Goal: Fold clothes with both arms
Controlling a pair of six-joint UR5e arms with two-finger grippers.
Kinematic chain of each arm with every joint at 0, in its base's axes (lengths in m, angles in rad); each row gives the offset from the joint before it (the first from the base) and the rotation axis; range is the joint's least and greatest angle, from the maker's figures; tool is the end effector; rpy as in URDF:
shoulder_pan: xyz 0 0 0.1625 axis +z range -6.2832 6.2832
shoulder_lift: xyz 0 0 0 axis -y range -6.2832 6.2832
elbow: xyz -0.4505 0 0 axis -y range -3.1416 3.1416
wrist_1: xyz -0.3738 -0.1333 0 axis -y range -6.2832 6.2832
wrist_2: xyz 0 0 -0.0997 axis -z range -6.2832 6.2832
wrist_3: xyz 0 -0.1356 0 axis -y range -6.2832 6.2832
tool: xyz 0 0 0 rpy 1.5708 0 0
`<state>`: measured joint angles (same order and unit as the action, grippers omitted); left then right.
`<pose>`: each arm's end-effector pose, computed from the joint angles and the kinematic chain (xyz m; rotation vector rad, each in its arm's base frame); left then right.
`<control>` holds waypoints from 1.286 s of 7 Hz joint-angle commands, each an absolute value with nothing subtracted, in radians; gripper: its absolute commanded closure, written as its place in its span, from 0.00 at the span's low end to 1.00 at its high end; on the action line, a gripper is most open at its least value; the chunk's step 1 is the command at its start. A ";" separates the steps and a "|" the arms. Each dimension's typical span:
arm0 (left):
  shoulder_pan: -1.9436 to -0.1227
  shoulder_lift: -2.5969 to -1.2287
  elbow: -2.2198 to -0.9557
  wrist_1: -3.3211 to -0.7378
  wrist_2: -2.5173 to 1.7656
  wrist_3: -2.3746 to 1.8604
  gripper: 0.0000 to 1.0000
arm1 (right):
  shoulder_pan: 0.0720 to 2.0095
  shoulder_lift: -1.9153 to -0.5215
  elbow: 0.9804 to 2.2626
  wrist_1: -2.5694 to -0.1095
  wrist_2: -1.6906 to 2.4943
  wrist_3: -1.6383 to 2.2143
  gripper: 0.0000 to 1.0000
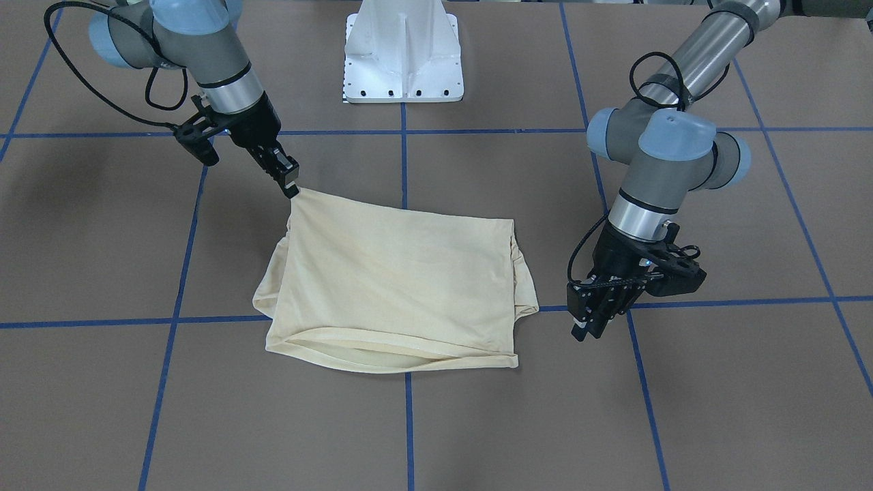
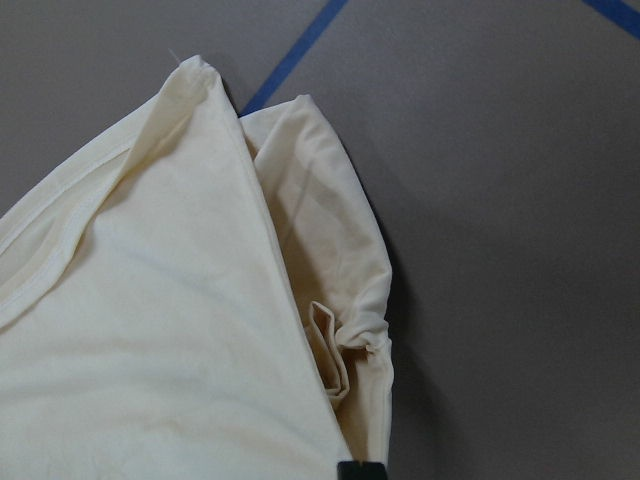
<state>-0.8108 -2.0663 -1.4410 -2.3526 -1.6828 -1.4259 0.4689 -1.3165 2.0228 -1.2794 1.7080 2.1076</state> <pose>0.4153 -0.6084 0.3896 0.4446 1.0777 -0.5258 -0.4518 -0.3575 0.3450 -0.1648 -1.0251 0.8492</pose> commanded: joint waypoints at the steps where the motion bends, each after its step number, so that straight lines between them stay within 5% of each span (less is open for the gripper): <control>1: -0.810 -2.066 -1.440 -2.353 -1.684 -1.425 0.58 | 0.288 -1.328 2.081 -1.404 1.620 2.148 1.00; 5: -0.810 -2.066 -1.526 -2.342 -1.753 -1.433 0.58 | 0.056 -1.333 2.174 -1.471 1.582 2.223 1.00; 6: -0.807 -2.040 -1.552 -2.344 -1.784 -1.466 0.58 | 0.008 -1.338 2.174 -1.471 1.580 2.223 0.83; 7: -0.804 -2.031 -1.601 -2.339 -1.828 -1.500 0.58 | -0.039 -1.338 2.171 -1.474 1.534 2.233 0.01; 9: -0.792 -1.976 -1.690 -2.333 -1.870 -1.560 0.57 | -0.014 -1.353 2.198 -1.476 1.493 2.255 0.00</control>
<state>-0.8000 -2.0110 -1.6322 -2.3392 -1.8450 -1.5317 -0.0285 -1.3430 2.1769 -1.4741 1.5100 2.2469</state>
